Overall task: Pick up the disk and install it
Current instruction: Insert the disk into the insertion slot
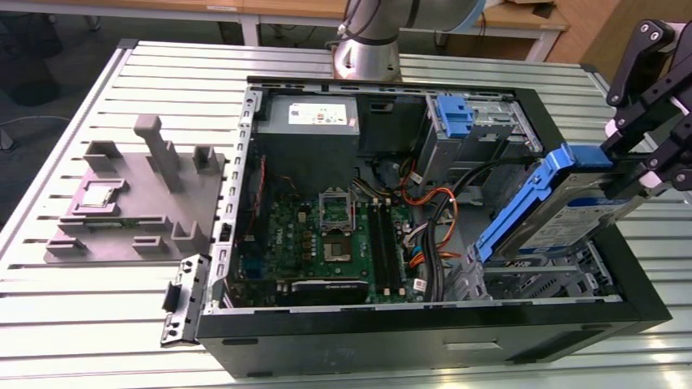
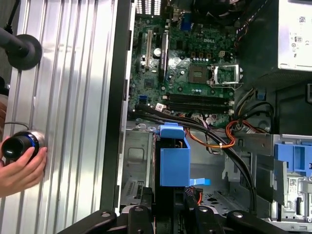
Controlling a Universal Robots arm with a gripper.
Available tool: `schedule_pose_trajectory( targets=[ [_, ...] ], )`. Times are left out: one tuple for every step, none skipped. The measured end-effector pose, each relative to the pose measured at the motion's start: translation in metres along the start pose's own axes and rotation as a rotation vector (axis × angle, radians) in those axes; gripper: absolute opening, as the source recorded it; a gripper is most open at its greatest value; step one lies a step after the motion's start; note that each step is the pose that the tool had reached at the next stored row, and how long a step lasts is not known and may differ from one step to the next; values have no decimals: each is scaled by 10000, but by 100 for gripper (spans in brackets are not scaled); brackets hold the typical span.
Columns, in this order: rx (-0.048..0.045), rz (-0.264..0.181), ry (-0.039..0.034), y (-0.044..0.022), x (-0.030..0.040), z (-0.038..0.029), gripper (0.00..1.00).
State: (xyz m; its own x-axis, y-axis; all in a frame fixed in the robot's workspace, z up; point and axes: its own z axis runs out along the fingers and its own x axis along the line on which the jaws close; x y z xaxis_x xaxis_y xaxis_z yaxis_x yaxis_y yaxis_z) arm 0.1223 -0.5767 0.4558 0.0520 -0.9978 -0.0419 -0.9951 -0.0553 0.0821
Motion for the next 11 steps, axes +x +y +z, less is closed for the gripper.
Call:
schedule_pose_trajectory(
  targets=[
    [1,7,-1,0,0,1,35],
    [1,8,-2,0,0,2,35],
    [1,9,-2,0,0,3,35],
    [1,9,-4,-1,0,6,35],
    [1,9,-4,-1,0,10,35],
    [1,9,-3,-1,0,14,35],
    [1,9,-3,-2,-1,16,35],
    [1,9,-2,-2,-1,18,35],
    [1,9,-1,-3,-2,20,35],
    [1,9,0,-6,-2,21,35],
    [1,9,1,-11,-2,21,35]
  ],
)
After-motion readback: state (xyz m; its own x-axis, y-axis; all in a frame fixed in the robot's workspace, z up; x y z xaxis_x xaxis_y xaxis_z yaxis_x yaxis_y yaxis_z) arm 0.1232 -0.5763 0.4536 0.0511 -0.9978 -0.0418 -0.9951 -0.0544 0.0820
